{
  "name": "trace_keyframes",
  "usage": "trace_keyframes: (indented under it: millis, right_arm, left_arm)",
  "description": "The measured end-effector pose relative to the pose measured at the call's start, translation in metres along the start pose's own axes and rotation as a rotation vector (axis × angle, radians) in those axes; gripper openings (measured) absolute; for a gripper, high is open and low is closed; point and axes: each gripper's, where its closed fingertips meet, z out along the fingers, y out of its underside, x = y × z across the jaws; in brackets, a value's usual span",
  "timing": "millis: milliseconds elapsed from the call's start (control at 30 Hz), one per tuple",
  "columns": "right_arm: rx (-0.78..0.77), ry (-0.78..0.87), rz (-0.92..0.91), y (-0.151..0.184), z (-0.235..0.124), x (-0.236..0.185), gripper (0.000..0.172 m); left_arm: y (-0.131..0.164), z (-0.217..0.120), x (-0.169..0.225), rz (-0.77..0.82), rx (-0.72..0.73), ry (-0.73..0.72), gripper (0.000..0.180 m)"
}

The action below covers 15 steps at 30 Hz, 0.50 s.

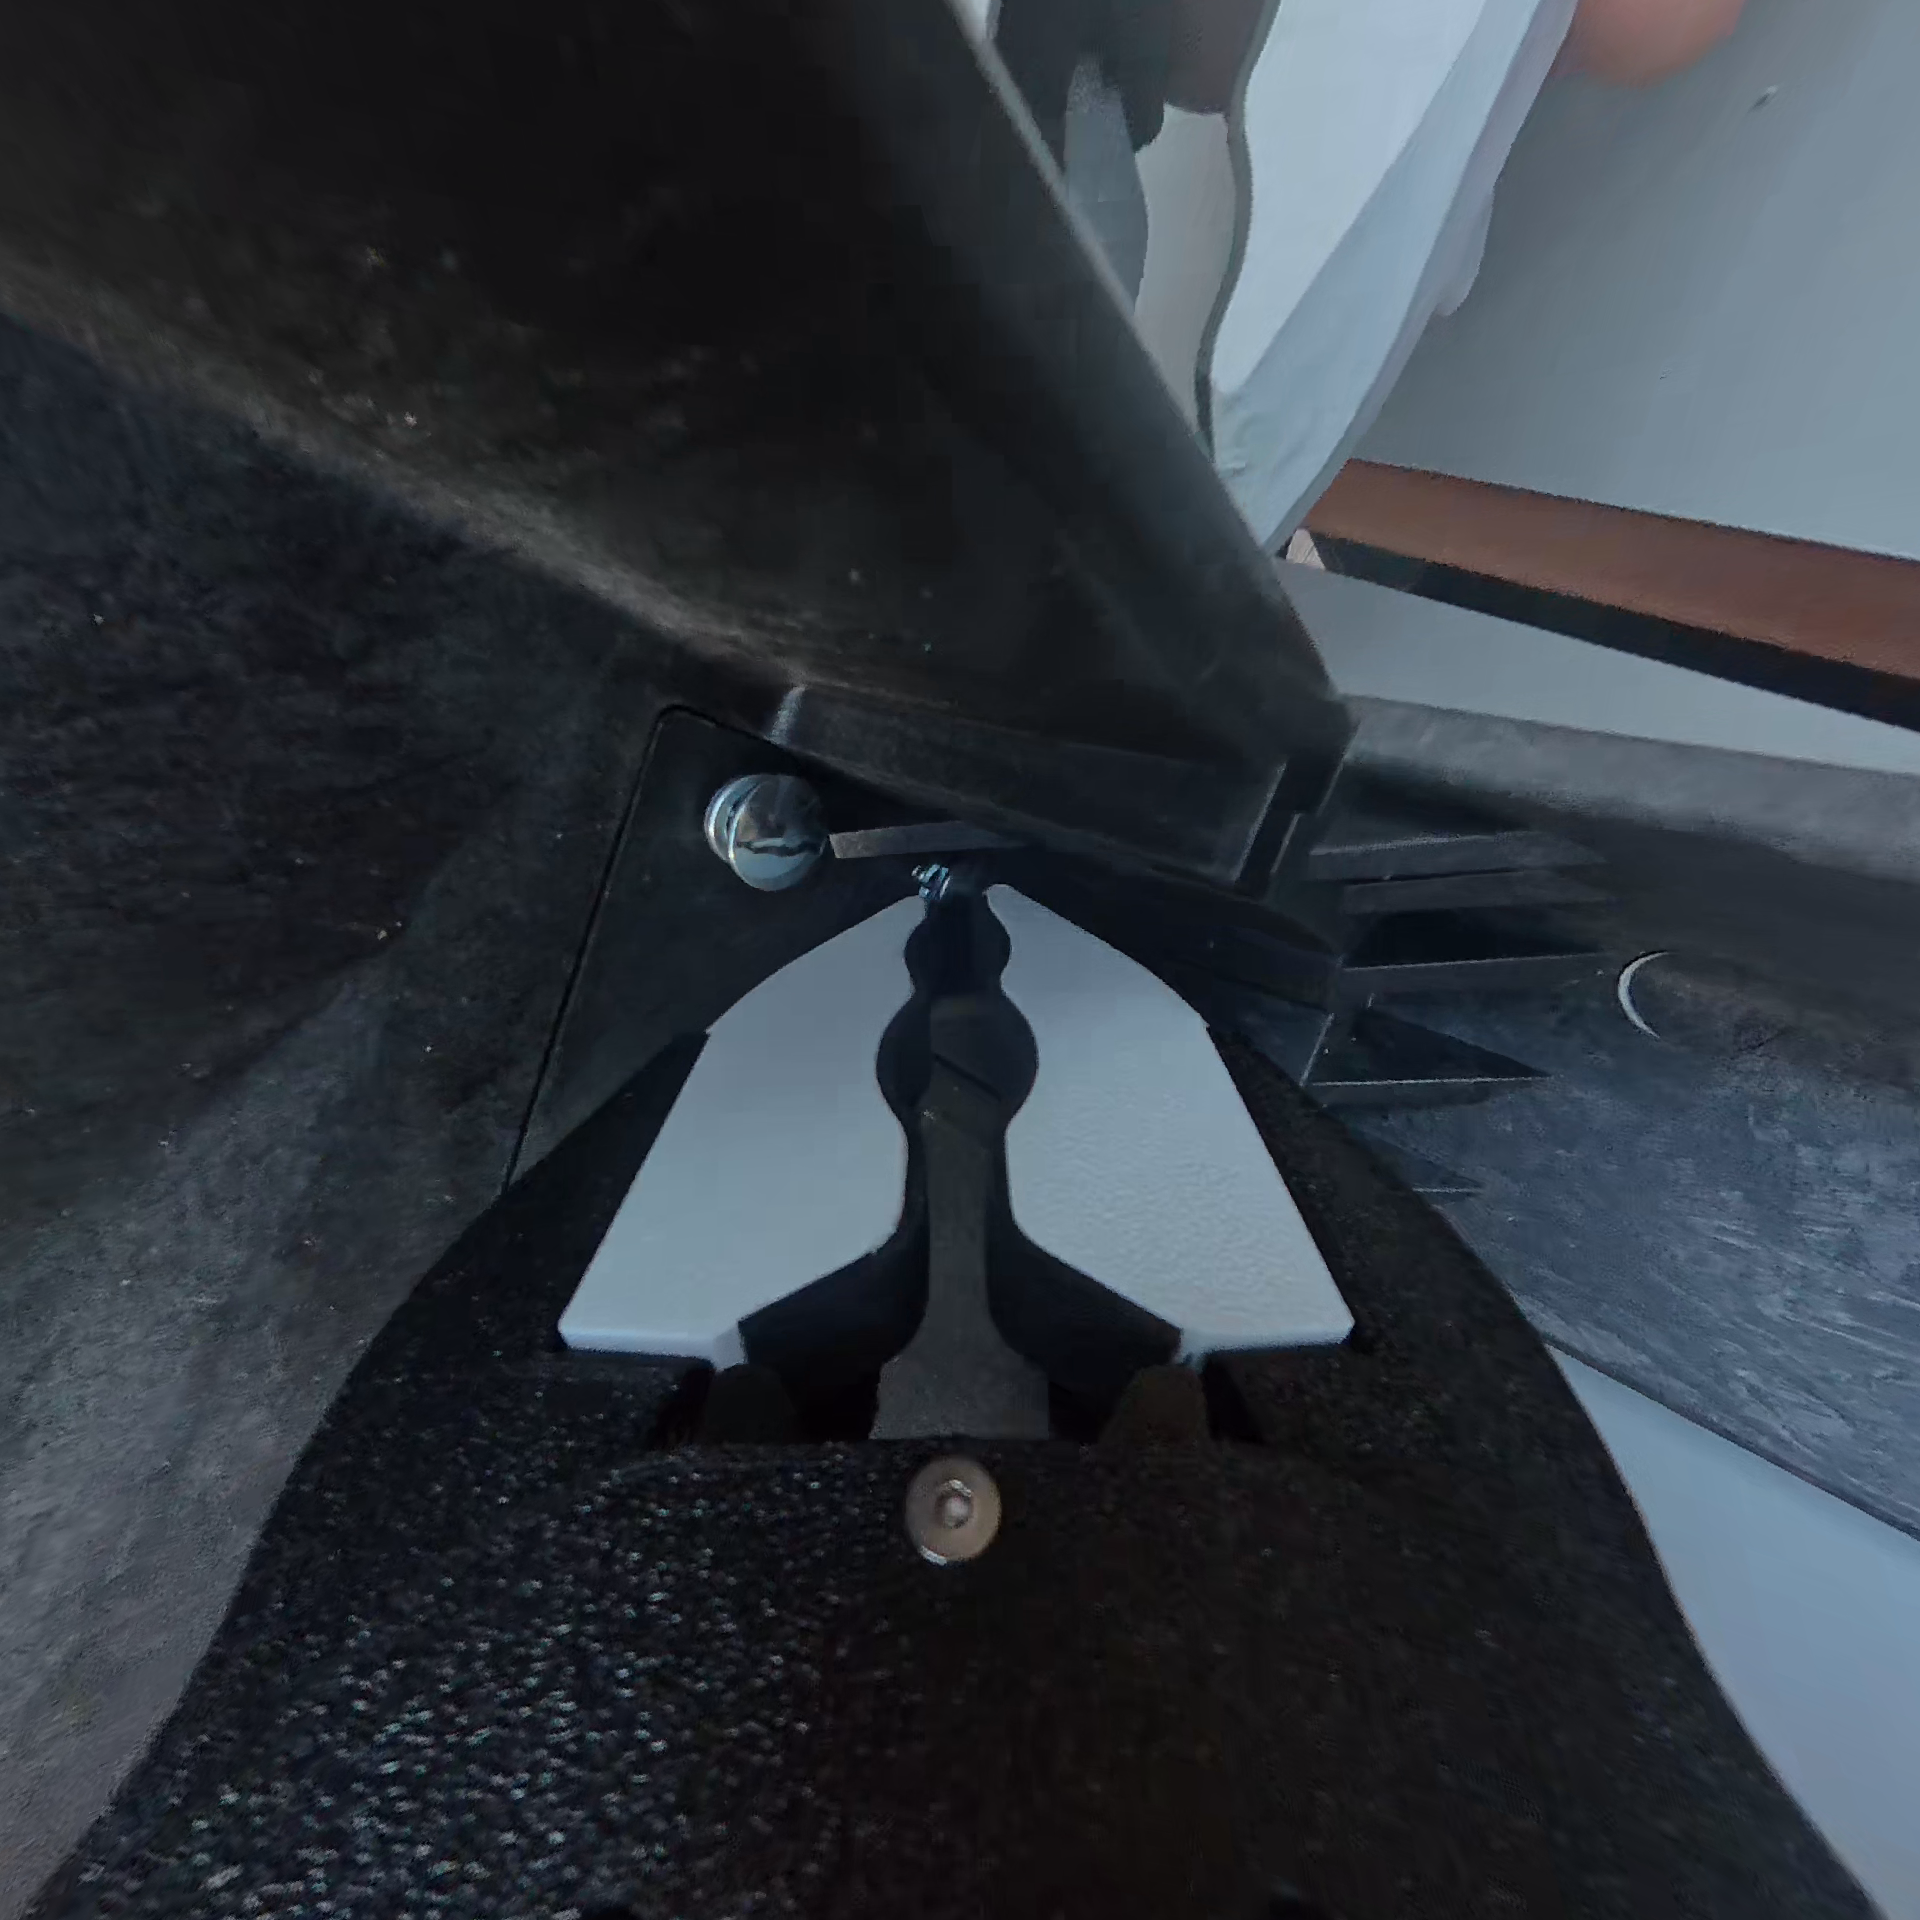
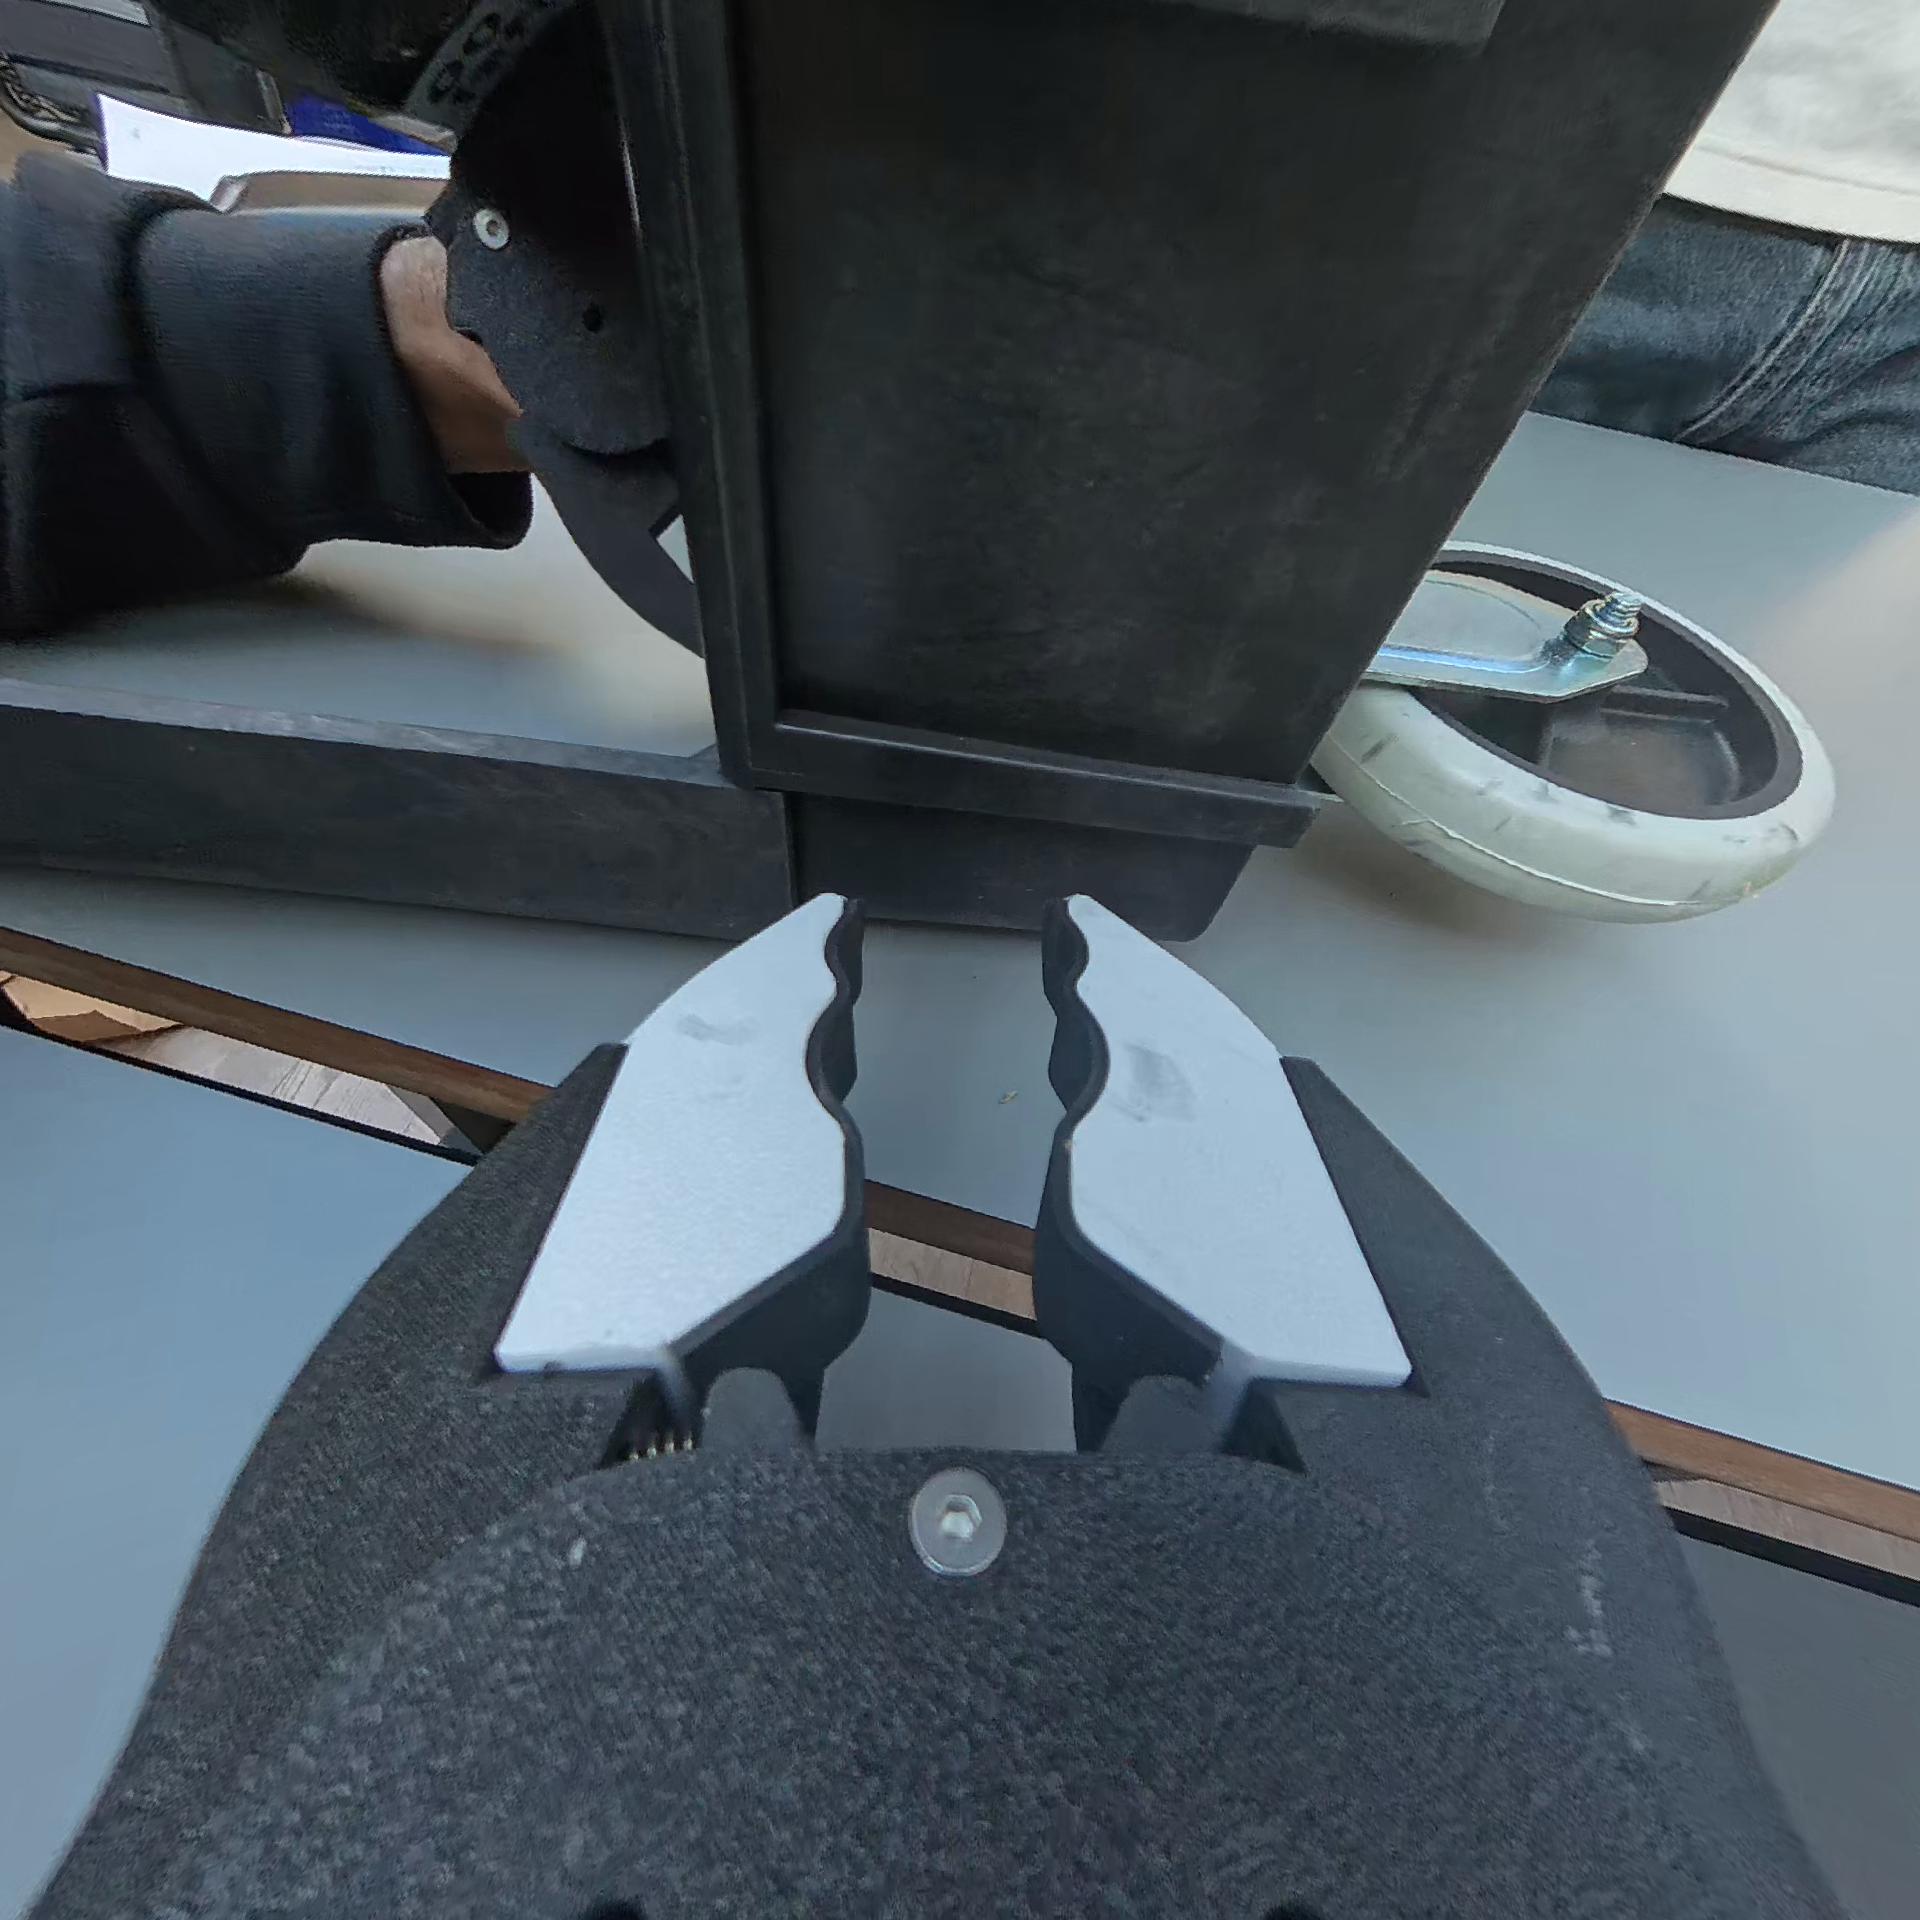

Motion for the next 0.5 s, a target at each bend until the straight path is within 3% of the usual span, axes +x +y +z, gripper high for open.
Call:
trace_keyframes:
  millis: [500]
  right_arm:
    - [0.013,-0.017,0.01,-0.001,-0.0027,-0.0016,0.032]
  left_arm:
    - [0.0016,-0.0016,0.0003,-0.047,0.038,-0.031,0.005]
